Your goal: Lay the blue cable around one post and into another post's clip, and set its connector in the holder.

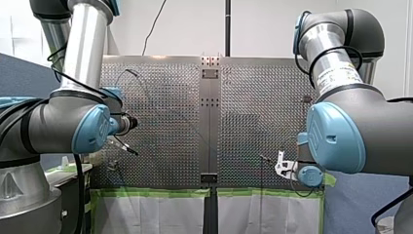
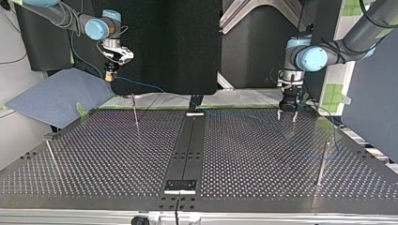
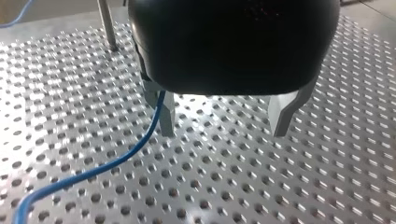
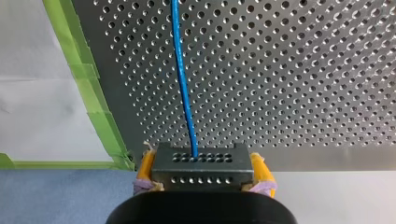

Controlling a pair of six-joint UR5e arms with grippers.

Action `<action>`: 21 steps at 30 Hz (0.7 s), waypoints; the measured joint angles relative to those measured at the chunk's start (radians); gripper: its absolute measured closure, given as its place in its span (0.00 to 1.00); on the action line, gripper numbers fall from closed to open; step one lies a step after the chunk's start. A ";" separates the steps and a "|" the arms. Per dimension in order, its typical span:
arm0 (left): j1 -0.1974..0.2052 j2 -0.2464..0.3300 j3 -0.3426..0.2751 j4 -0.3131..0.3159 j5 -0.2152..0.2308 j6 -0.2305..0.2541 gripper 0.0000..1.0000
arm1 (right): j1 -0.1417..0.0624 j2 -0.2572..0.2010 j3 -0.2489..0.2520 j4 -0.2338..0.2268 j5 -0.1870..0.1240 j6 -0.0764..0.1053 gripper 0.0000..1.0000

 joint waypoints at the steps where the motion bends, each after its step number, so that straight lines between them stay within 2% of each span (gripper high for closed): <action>1: -0.001 -0.001 0.009 0.009 0.000 -0.009 0.00 | 0.000 0.000 0.000 0.000 -0.002 0.000 1.00; 5: -0.010 -0.023 0.053 0.039 -0.003 -0.054 0.00 | 0.001 0.000 0.000 0.000 -0.011 0.002 1.00; 8: -0.021 -0.053 0.087 0.025 -0.007 -0.084 0.00 | 0.002 0.000 0.000 -0.002 -0.016 0.005 1.00; 10: -0.026 -0.072 0.107 0.010 -0.014 -0.086 0.00 | 0.002 0.000 0.000 -0.002 -0.017 0.006 1.00; 17: -0.033 -0.148 0.184 -0.064 -0.079 -0.029 0.00 | 0.005 0.001 0.000 -0.003 -0.018 0.006 1.00; 21: -0.034 -0.170 0.225 -0.105 -0.119 0.011 0.00 | 0.008 0.000 0.000 -0.003 -0.018 0.006 1.00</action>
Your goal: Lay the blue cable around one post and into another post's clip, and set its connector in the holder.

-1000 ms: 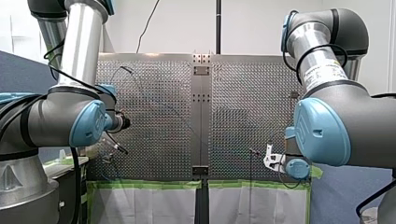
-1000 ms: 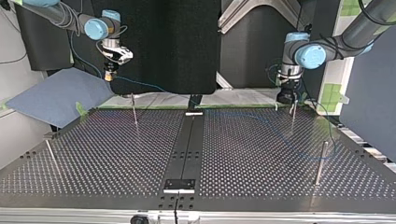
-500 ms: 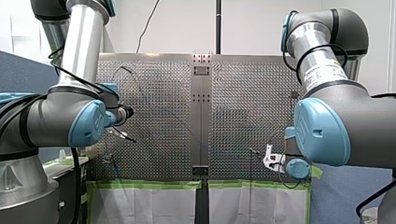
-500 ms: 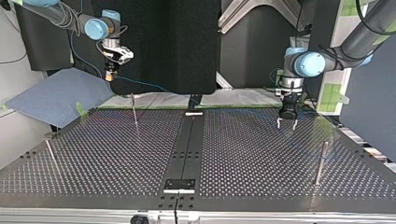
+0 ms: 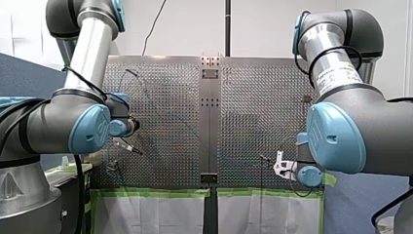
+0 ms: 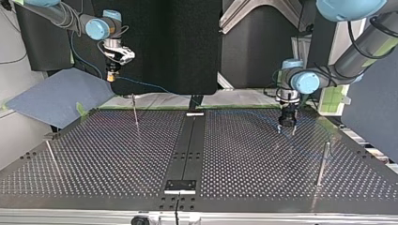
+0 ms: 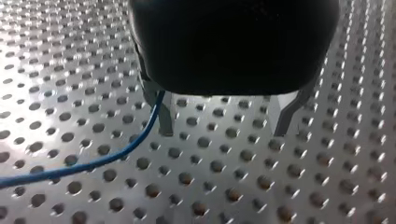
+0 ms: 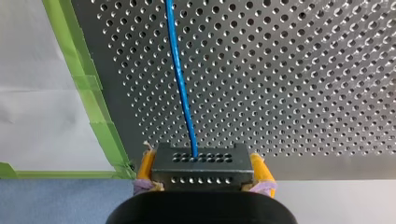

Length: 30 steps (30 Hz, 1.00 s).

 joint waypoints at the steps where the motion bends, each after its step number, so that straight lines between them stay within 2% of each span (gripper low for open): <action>1: -0.001 -0.002 0.010 -0.009 -0.009 0.009 0.00 | 0.001 0.000 0.000 0.000 0.000 0.000 1.00; 5: -0.010 -0.005 0.053 -0.053 -0.054 0.054 0.00 | 0.004 0.000 0.000 0.000 0.000 0.000 1.00; 9: -0.025 -0.005 0.072 -0.097 -0.097 0.097 0.00 | 0.006 0.000 0.000 0.000 0.000 0.000 1.00; 19: -0.044 -0.006 0.023 -0.194 -0.194 0.194 0.00 | 0.006 0.000 0.000 -0.001 0.000 0.002 1.00; 30: -0.035 -0.006 0.010 -0.288 -0.288 0.288 0.00 | 0.006 0.000 0.000 -0.001 -0.001 0.003 1.00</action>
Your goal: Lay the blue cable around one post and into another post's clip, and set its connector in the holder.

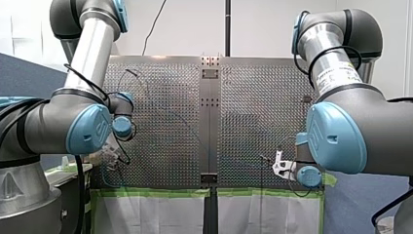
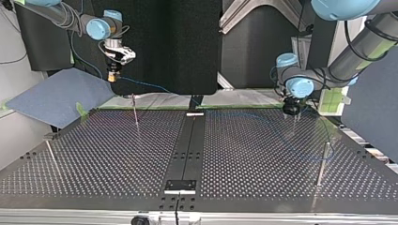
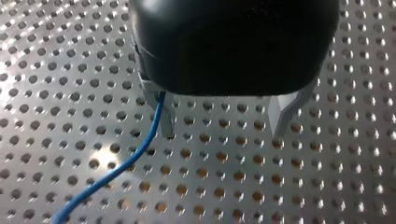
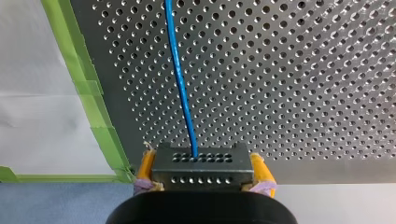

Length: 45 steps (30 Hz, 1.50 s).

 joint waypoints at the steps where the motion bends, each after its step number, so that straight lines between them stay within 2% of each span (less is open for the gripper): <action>1: 0.001 0.000 -0.001 -0.007 -0.008 0.008 0.00 | 0.000 0.000 0.000 0.000 0.000 0.000 1.00; 7: 0.007 -0.015 -0.025 -0.065 -0.065 0.065 0.00 | 0.000 0.000 0.000 0.000 -0.001 0.000 1.00; 14: 0.007 -0.085 -0.055 -0.142 -0.137 0.143 0.00 | 0.001 0.000 0.000 0.001 -0.003 -0.001 1.00; 20: 0.012 -0.143 -0.070 -0.182 -0.146 0.207 0.00 | 0.004 0.000 0.000 0.000 -0.003 -0.001 1.00; 31: 0.009 -0.156 -0.074 -0.159 -0.146 0.316 0.00 | 0.009 0.000 0.000 0.000 -0.003 -0.001 1.00; 41: 0.007 -0.156 -0.109 -0.081 -0.163 0.406 0.00 | 0.014 0.000 0.000 0.000 -0.002 -0.002 1.00; 45: 0.004 -0.156 -0.136 -0.043 -0.160 0.426 0.00 | 0.017 0.000 0.000 -0.001 -0.002 -0.003 1.00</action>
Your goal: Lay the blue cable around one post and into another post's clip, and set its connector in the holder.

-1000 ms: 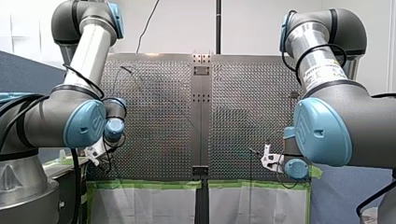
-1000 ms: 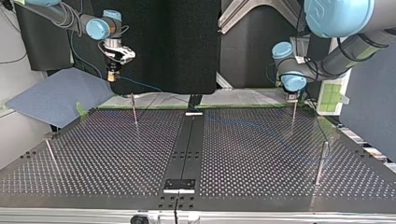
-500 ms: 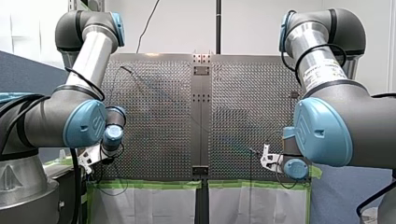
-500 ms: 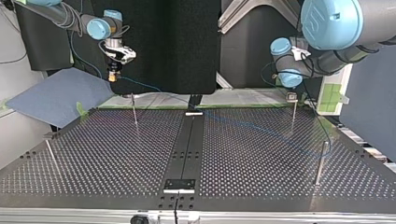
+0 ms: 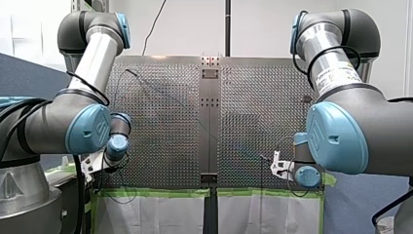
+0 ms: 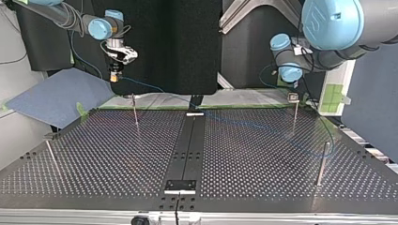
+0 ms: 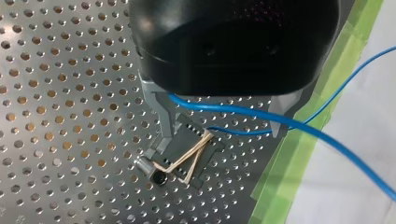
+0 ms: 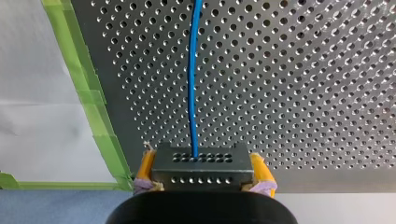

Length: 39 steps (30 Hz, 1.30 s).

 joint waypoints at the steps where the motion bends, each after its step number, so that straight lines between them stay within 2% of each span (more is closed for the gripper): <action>1: -0.001 0.000 -0.008 0.009 0.003 0.001 0.00 | 0.001 0.000 0.000 0.000 0.000 0.000 1.00; 4: -0.001 0.000 -0.031 0.041 0.012 -0.005 0.00 | 0.004 -0.001 0.000 0.000 0.000 -0.001 1.00; 10: 0.004 0.000 -0.042 0.103 0.059 -0.047 0.00 | 0.008 -0.001 0.000 -0.001 0.000 -0.003 1.00; 25: 0.008 0.001 -0.045 0.264 0.219 -0.205 0.00 | 0.012 0.000 0.000 -0.001 -0.001 -0.004 1.00; 39: 0.026 0.003 -0.130 0.397 0.349 -0.338 0.00 | 0.012 0.000 0.000 -0.001 -0.001 -0.006 1.00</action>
